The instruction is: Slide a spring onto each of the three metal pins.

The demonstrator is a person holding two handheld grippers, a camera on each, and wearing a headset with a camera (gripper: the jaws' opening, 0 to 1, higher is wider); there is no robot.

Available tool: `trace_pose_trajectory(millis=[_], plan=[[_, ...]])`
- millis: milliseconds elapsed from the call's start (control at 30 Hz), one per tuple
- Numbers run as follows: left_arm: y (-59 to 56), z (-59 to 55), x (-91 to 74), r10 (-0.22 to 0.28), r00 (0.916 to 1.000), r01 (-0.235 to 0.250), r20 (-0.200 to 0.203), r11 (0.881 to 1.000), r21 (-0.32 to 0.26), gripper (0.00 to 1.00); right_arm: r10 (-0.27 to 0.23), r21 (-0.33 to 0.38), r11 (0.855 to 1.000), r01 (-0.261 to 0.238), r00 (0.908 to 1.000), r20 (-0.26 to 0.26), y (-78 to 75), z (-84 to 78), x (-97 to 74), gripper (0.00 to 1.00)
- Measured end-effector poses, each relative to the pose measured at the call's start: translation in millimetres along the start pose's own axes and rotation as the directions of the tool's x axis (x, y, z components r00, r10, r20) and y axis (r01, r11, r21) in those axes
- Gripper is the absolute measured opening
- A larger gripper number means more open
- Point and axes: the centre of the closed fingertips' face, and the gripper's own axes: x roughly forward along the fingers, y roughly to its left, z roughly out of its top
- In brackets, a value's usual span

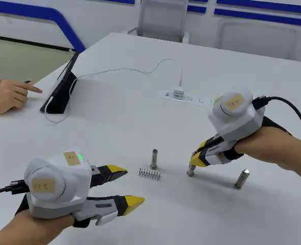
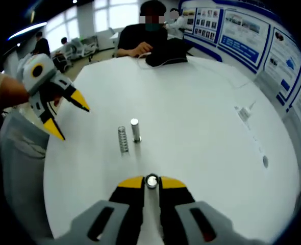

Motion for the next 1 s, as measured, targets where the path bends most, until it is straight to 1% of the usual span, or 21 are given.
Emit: trace_pose_trajectory(millis=[300,700,800,1000], plan=[[0.3,-1.4,1.0,-0.001,1.0,0.001,0.0,1.0,-0.005,0.42,-0.001,0.013,1.0,0.001,0.9999,-0.013,-3.0,-5.2,7.3,0.12],[0.9,-2.8,0.8,0.0,1.0,0.0,0.0,1.0,-0.01,0.42,-0.006,0.026,1.0,0.007,0.9995,-0.033,-2.9,-13.3,16.4,0.12],[0.5,-3.2,0.7,0.0,1.0,0.0,0.0,1.0,-0.012,0.42,-0.01,0.038,0.999,0.011,0.9996,-0.025,-4.4,-13.1,16.9,0.12],[-0.1,-3.5,0.7,0.0,1.0,0.0,0.001,1.0,-0.014,0.42,-0.014,0.028,1.0,0.015,0.9992,-0.038,-4.6,-16.5,18.0,0.13]])
